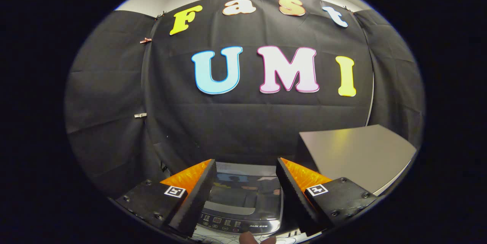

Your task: Put the clothes into the washing machine and then close the washing machine lid.

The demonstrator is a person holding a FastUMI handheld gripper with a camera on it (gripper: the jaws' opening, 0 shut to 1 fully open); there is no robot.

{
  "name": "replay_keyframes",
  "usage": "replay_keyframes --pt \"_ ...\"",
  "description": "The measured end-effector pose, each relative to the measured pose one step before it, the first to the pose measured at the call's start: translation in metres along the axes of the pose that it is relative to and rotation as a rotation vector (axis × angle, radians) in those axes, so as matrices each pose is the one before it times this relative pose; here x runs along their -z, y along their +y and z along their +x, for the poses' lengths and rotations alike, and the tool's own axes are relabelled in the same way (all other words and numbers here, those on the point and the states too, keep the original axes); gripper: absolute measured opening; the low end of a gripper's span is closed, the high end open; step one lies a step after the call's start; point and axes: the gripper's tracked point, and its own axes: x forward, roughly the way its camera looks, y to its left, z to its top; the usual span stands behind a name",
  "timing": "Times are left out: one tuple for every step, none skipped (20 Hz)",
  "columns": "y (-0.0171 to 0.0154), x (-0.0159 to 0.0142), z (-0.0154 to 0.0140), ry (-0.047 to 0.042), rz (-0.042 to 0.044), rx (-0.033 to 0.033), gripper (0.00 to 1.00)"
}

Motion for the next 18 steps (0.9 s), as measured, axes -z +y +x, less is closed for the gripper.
replay_keyframes --pt "-0.00379 -0.00718 -0.00537 -0.01547 0.00265 0.00881 0.99" --pt "-0.00447 -0.00784 -0.00684 -0.01533 0.00541 0.00559 0.99" --pt "-0.00436 -0.00604 -0.00649 -0.01079 0.00357 0.00616 0.99" --pt "-0.00521 -0.00599 -0.00573 -0.00864 0.00033 0.00502 0.99" --pt "-0.00543 -0.00488 -0.00624 -0.00533 -0.00368 0.00653 0.99" --pt "-0.00543 -0.00528 -0.00787 -0.00800 -0.00229 0.00712 0.99" --pt "-0.00492 -0.00667 -0.00783 -0.00816 -0.00381 0.00444 0.99" --pt "-0.00436 -0.00600 -0.00903 -0.01135 0.00162 0.00535 0.99" --pt "-0.00778 -0.00106 -0.00990 -0.00678 0.00516 0.00314 0.99" --pt "-0.00326 -0.00238 -0.00937 -0.00294 0.00401 0.00474 0.99" --pt "-0.00446 -0.00236 -0.00962 -0.00224 0.00238 0.00354 0.99" --pt "-0.00382 -0.00303 -0.00856 -0.00684 -0.00196 0.00202 0.99" --pt "-0.00521 -0.00339 -0.00750 -0.00457 -0.00245 0.00482 0.99" --pt "-0.00394 -0.00249 -0.00750 -0.00155 -0.00063 0.00074 0.99" --pt "-0.00415 -0.00233 -0.00855 0.00143 -0.00231 -0.00102 0.99" --pt "-0.00408 -0.00341 -0.00844 -0.00420 -0.00189 0.00148 0.99" --pt "-0.00518 -0.00386 -0.00729 -0.00421 -0.00113 0.00577 0.99" --pt "-0.00449 -0.00288 -0.00807 -0.00778 0.00221 0.00555 0.99"
